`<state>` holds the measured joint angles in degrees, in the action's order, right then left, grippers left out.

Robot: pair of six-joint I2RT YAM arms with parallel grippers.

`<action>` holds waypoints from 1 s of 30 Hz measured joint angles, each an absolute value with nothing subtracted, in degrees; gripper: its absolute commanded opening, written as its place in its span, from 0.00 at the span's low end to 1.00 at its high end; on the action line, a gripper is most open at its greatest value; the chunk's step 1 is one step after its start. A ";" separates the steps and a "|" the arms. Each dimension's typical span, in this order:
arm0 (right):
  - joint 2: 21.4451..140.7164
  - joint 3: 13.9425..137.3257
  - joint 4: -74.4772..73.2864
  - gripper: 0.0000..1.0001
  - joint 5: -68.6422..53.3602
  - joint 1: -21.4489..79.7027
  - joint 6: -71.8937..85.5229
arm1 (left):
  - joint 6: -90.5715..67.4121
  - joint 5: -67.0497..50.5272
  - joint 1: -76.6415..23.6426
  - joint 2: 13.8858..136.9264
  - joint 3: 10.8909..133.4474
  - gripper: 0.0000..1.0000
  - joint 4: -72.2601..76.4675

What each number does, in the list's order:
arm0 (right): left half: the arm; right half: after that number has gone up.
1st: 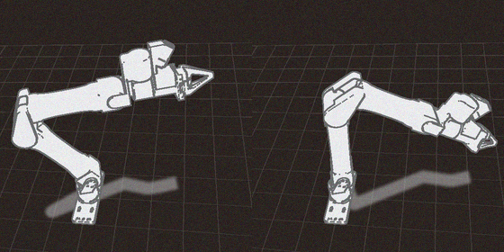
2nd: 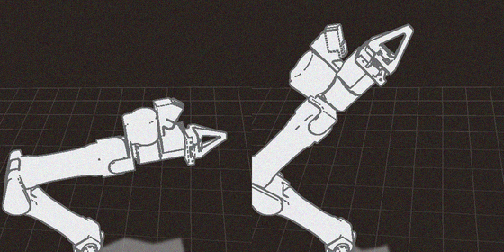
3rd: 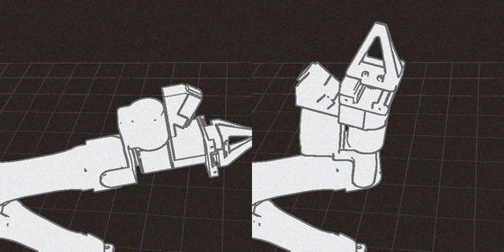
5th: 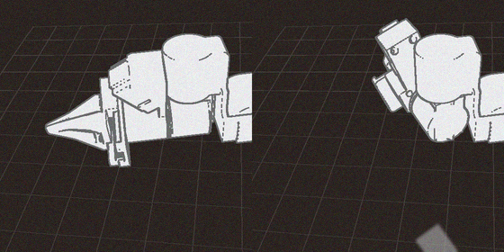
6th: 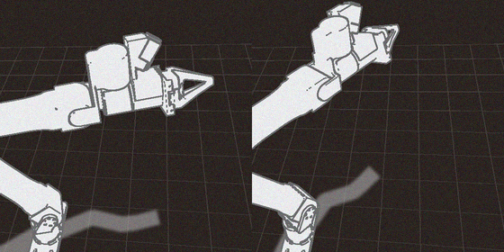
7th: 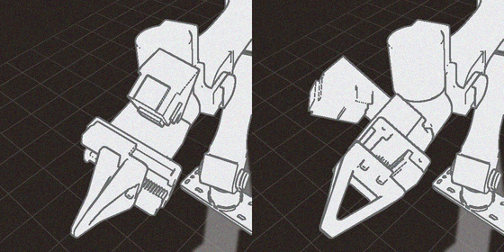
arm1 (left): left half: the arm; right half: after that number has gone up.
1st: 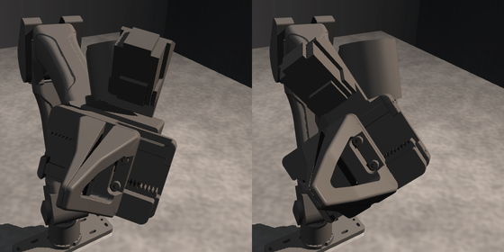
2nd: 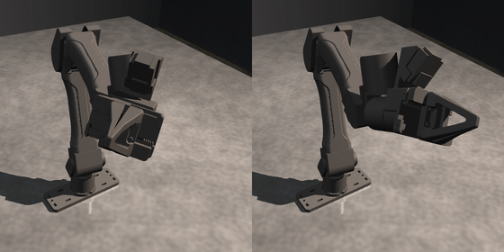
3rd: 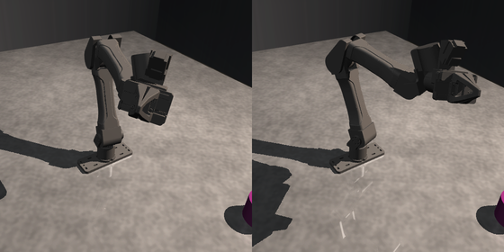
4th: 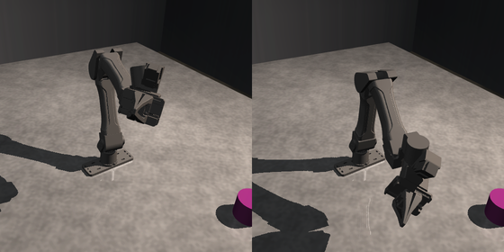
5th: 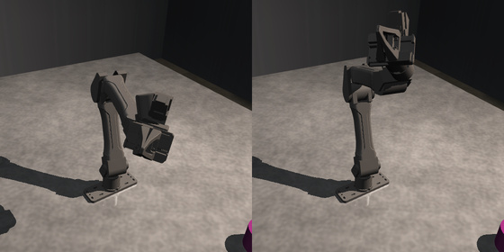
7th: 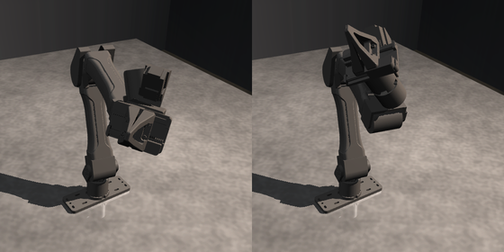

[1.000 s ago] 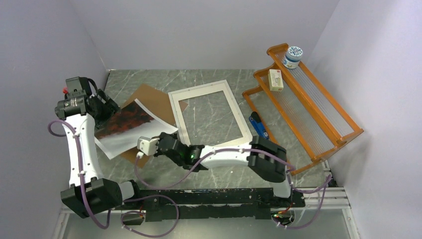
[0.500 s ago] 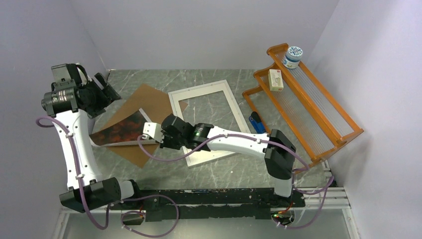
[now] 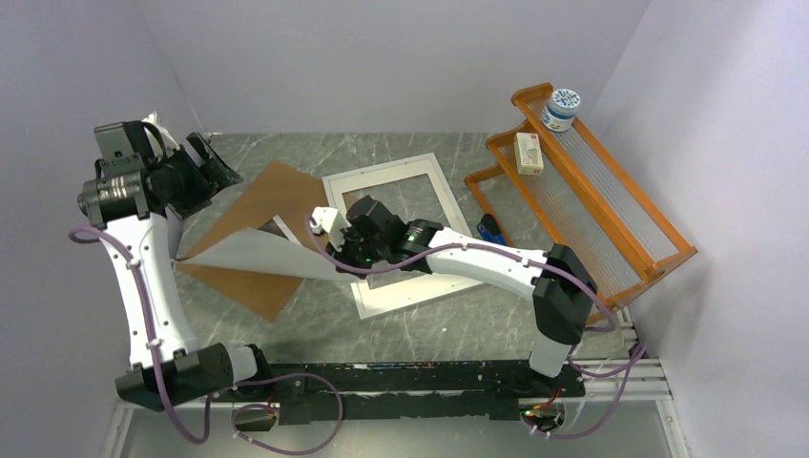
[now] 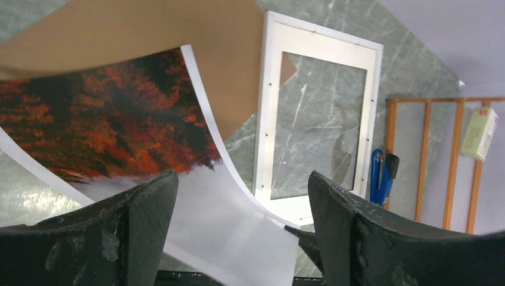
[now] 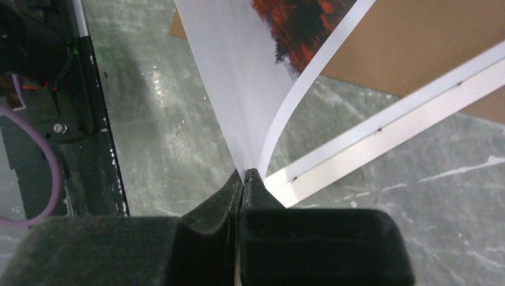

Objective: Put the photo into the frame
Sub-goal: Turn over the photo at the center of the board.

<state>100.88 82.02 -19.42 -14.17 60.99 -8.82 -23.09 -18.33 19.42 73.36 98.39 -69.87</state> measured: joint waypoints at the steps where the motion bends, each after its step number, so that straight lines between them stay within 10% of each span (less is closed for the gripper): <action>1: 99.98 80.64 -18.81 0.00 -14.63 60.38 -8.29 | -22.92 -19.03 19.42 72.20 97.43 0.87 -68.55; 30: 85.32 68.27 -17.61 0.00 -20.53 53.41 -8.47 | 12.12 -78.52 19.42 52.71 71.42 0.94 -38.44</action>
